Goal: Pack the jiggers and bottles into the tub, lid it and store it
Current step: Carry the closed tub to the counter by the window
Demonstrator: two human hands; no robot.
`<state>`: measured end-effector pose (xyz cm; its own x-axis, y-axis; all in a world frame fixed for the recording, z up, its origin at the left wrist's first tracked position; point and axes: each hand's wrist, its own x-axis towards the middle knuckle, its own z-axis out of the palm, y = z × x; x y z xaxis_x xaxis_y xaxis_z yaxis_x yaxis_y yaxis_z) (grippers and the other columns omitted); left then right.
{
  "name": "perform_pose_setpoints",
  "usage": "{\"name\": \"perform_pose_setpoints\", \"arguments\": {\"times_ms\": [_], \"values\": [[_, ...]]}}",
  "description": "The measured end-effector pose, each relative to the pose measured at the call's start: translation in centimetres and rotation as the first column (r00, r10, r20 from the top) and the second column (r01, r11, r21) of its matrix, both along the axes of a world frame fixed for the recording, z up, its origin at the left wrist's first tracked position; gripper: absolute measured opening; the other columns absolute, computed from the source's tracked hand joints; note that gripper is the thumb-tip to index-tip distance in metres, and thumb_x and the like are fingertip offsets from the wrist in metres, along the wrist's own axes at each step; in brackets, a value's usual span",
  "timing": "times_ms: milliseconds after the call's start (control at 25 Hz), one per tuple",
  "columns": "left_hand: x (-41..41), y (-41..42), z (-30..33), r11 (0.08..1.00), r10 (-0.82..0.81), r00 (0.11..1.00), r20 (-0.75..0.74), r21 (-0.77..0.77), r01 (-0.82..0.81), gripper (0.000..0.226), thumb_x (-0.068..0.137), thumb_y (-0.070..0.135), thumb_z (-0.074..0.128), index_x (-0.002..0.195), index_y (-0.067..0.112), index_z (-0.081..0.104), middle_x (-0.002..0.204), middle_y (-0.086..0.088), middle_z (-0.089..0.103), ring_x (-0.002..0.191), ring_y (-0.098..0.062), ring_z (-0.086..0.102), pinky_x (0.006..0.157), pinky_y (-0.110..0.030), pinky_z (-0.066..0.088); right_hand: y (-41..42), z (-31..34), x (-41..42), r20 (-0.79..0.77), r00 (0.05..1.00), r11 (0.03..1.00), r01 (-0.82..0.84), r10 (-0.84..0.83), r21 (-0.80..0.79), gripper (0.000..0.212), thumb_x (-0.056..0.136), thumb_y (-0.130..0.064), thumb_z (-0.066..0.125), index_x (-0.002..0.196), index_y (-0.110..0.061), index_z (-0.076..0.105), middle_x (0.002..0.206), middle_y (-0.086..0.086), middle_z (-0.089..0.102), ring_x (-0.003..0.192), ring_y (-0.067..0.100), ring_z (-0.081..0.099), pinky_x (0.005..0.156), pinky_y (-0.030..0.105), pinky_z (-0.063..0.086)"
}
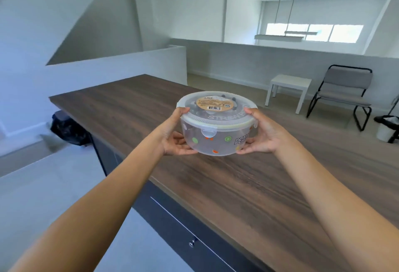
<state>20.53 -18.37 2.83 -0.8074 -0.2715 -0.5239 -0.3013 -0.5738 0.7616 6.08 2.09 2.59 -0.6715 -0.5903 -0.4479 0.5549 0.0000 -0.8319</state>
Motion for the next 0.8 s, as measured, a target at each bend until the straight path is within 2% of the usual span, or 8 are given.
{"name": "perform_pose_setpoints", "arguments": {"times_ms": [160, 240, 320, 400, 520, 560, 680, 800], "values": [[9.4, -5.0, 1.1, 0.985, 0.172, 0.985, 0.009, -0.005, -0.172, 0.083, 0.053, 0.045, 0.081, 0.105, -0.01, 0.047, 0.113, -0.021, 0.06, 0.099, -0.035, 0.064, 0.079, -0.051, 0.057, -8.1, 0.7, 5.7, 0.013, 0.983, 0.983, -0.184, 0.184, 0.0, 0.072, 0.063, -0.038, 0.074, 0.123, -0.029, 0.036, 0.118, 0.024, 0.043, 0.105, 0.045, 0.051, 0.074, 0.063, 0.043], [15.0, -7.2, 1.4, 0.956, 0.291, 0.957, 0.003, -0.018, -0.291, 0.083, 0.052, 0.043, 0.082, 0.107, -0.009, 0.049, 0.112, -0.021, 0.06, 0.098, -0.036, 0.064, 0.077, -0.051, 0.057, -12.1, 1.1, 9.8, 0.018, 0.964, 0.964, -0.265, 0.265, -0.014, 0.066, 0.067, -0.039, 0.073, 0.121, -0.029, 0.037, 0.119, 0.024, 0.043, 0.104, 0.045, 0.051, 0.072, 0.063, 0.044], [20.5, -8.7, 1.6, 0.918, 0.396, 0.918, 0.002, -0.044, -0.395, 0.086, 0.051, 0.042, 0.081, 0.114, -0.007, 0.048, 0.11, -0.019, 0.061, 0.095, -0.036, 0.064, 0.068, -0.051, 0.059, -15.7, 1.4, 14.2, 0.034, 0.937, 0.937, -0.347, 0.348, -0.035, 0.066, 0.066, -0.038, 0.075, 0.12, -0.027, 0.039, 0.117, 0.023, 0.046, 0.102, 0.044, 0.052, 0.068, 0.061, 0.047], [26.2, -9.8, 1.7, 0.875, 0.481, 0.877, -0.016, -0.052, -0.481, 0.086, 0.053, 0.043, 0.079, 0.117, -0.006, 0.048, 0.106, -0.017, 0.061, 0.092, -0.034, 0.065, 0.063, -0.049, 0.059, -18.9, 1.3, 18.7, 0.054, 0.904, 0.905, -0.421, 0.424, -0.057, 0.082, 0.056, -0.036, 0.081, 0.126, -0.022, 0.04, 0.117, 0.022, 0.048, 0.101, 0.042, 0.054, 0.064, 0.058, 0.05], [35.3, -11.2, 1.9, 0.782, 0.622, 0.783, -0.031, -0.042, -0.622, 0.09, 0.054, 0.043, 0.079, 0.121, -0.007, 0.045, 0.103, -0.015, 0.059, 0.089, -0.033, 0.065, 0.072, -0.05, 0.058, -23.5, 1.4, 26.2, 0.076, 0.83, 0.833, -0.549, 0.553, -0.072, 0.131, 0.037, -0.04, 0.087, 0.142, -0.004, 0.018, 0.133, 0.023, 0.043, 0.102, 0.04, 0.057, 0.063, 0.054, 0.053], [38.4, -11.5, 2.0, 0.746, 0.664, 0.747, -0.031, -0.041, -0.665, 0.091, 0.054, 0.043, 0.079, 0.122, -0.008, 0.044, 0.103, -0.015, 0.058, 0.088, -0.033, 0.065, 0.075, -0.051, 0.057, -24.9, 1.5, 28.8, 0.088, 0.795, 0.8, -0.594, 0.6, -0.083, 0.137, 0.034, -0.042, 0.088, 0.143, -0.001, 0.015, 0.133, 0.026, 0.042, 0.101, 0.041, 0.058, 0.065, 0.054, 0.054], [46.3, -11.7, 2.3, 0.647, 0.761, 0.648, -0.04, -0.032, -0.762, 0.091, 0.057, 0.044, 0.078, 0.123, -0.008, 0.044, 0.106, -0.015, 0.058, 0.09, -0.033, 0.064, 0.08, -0.052, 0.055, -28.9, 2.0, 35.8, 0.1, 0.692, 0.699, -0.704, 0.715, -0.124, 0.122, 0.033, -0.045, 0.088, 0.133, -0.007, 0.03, 0.111, 0.031, 0.051, 0.092, 0.042, 0.063, 0.065, 0.052, 0.056], [54.2, -11.1, 2.4, 0.506, 0.861, 0.507, -0.041, -0.015, -0.862, 0.093, 0.054, 0.044, 0.079, 0.121, -0.009, 0.043, 0.115, -0.017, 0.058, 0.099, -0.034, 0.064, 0.089, -0.053, 0.052, -32.1, 2.4, 43.3, 0.113, 0.562, 0.572, -0.812, 0.82, -0.112, 0.119, 0.035, -0.042, 0.087, 0.134, -0.011, 0.029, 0.106, 0.029, 0.054, 0.089, 0.042, 0.062, 0.062, 0.051, 0.056]]}}
